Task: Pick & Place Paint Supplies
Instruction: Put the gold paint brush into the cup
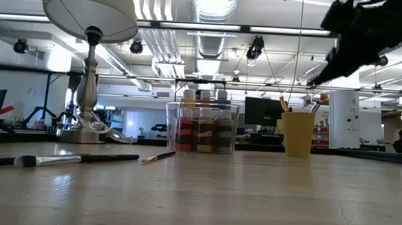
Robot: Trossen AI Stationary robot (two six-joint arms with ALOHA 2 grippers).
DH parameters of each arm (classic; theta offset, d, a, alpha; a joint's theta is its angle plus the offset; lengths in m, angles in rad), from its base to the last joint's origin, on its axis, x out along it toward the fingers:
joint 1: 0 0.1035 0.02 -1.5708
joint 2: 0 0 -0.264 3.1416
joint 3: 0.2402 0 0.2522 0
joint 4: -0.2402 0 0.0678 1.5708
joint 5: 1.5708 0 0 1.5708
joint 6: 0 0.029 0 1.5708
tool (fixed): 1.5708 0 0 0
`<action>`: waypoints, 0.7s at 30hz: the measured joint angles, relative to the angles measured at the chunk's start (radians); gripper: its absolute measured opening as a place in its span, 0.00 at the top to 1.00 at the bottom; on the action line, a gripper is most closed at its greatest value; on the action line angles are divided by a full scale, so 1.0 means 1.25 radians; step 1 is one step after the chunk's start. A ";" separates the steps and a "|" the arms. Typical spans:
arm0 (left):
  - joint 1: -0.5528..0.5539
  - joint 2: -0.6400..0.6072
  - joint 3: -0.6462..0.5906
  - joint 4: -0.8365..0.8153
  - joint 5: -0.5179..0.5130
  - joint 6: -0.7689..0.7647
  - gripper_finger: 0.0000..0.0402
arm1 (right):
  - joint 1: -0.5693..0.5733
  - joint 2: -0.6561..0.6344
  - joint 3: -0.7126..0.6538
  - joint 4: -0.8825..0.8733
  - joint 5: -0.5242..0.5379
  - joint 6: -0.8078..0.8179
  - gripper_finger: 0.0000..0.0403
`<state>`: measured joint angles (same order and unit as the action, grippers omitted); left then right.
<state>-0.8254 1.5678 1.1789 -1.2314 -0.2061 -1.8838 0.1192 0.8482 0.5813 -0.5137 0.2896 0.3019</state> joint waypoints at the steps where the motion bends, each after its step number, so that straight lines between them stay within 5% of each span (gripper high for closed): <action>1: 0.008 -0.009 0.005 0.001 -0.033 0.013 0.99 | 0.004 0.000 -0.003 0.037 -0.025 -0.025 0.86; 4: 0.042 -0.043 0.011 0.013 -0.135 0.075 0.99 | 0.029 0.004 -0.010 0.140 -0.082 -0.105 0.85; 11: 0.151 -0.128 0.008 0.145 -0.298 0.325 0.99 | 0.119 0.067 -0.011 0.279 -0.066 -0.273 0.87; 16: 0.250 -0.164 0.008 0.323 -0.310 0.574 0.99 | 0.191 0.140 -0.011 0.396 0.040 -0.396 0.89; 21: 0.351 -0.168 0.005 0.473 -0.248 0.778 0.99 | 0.275 0.221 -0.010 0.520 0.252 -0.535 0.88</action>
<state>-0.3871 1.3575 1.1849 -0.6406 -0.5163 -0.9115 0.4626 1.1245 0.5682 0.1357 0.6045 -0.3666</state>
